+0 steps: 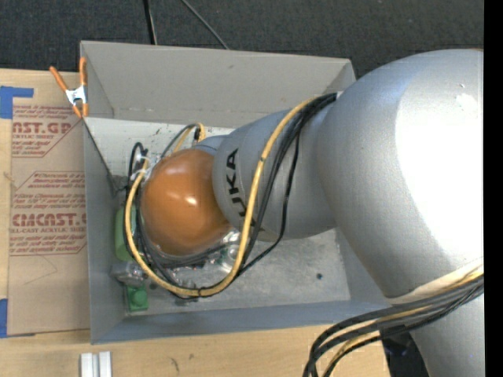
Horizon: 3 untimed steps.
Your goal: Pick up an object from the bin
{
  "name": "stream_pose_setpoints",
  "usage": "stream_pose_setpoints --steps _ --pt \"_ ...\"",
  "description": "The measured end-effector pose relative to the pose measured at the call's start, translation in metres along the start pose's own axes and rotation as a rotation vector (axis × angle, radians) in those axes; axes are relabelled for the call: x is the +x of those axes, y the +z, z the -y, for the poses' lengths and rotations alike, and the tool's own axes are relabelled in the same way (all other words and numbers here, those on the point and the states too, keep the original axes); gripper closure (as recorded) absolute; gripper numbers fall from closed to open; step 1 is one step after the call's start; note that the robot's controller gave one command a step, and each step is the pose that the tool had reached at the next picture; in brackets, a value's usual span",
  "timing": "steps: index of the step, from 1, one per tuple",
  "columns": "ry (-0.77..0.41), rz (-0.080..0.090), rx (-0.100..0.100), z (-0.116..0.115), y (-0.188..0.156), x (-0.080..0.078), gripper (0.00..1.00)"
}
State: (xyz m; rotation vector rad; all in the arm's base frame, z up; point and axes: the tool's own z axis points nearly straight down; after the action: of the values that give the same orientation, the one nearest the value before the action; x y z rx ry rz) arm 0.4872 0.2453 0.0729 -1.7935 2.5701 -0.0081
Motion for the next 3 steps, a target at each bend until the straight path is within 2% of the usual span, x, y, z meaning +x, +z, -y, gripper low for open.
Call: stream_pose_setpoints --steps 1,2,3 --pt "0.112 0.001 -0.006 -0.0024 0.0009 0.0019 0.00" --pt "-0.228 0.007 -0.001 -0.0045 0.0005 0.0009 0.00" --pt "-0.228 0.003 -0.004 -0.0052 0.0002 0.0012 1.00"
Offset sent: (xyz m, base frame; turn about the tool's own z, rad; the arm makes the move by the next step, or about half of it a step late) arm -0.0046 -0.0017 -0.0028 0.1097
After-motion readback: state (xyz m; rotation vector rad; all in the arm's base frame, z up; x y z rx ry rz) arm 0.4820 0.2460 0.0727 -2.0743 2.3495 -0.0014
